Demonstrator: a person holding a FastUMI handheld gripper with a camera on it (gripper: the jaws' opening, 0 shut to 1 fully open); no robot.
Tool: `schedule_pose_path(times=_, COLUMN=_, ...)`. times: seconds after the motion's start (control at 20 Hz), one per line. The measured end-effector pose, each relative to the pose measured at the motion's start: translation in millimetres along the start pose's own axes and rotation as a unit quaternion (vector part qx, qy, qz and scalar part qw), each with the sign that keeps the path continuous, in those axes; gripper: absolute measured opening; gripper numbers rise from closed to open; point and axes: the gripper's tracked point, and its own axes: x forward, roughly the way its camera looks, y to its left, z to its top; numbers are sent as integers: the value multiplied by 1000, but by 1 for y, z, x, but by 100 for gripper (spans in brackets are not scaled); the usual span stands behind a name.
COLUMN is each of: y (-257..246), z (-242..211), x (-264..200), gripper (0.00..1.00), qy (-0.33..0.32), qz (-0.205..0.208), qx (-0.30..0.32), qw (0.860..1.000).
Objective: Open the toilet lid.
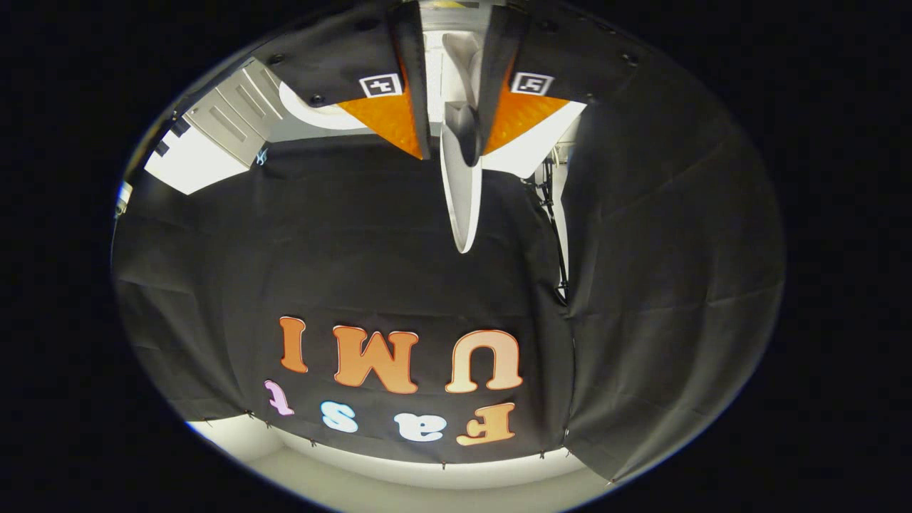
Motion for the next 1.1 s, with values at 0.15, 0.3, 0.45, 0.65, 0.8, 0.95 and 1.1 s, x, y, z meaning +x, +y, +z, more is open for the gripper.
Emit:
schedule_pose_path(times=0.15, y=-4, z=12, x=-7, gripper=69, qy=-6, qz=12, qx=16, qw=1000)
schedule_pose_path(times=0.3, y=-9, z=25, x=-16, gripper=90, qy=-5, qz=28, qx=28, qw=999)
schedule_pose_path(times=0.45, y=-28, z=43, x=-26, gripper=98, qy=-16, qz=20, qx=25, qw=999)
schedule_pose_path(times=0.65, y=-60, z=66, x=-38, gripper=99, qy=-38, qz=8, qx=20, qw=999)
schedule_pose_path(times=0.8, y=-89, z=74, x=-43, gripper=99, qy=-41, qz=3, qx=31, qw=999)
schedule_pose_path(times=0.95, y=-122, z=84, x=-49, gripper=99, qy=-47, qz=-8, qx=34, qw=998)
schedule_pose_path(times=1.1, y=-150, z=90, x=-56, gripper=99, qy=-53, qz=-10, qx=34, qw=998)
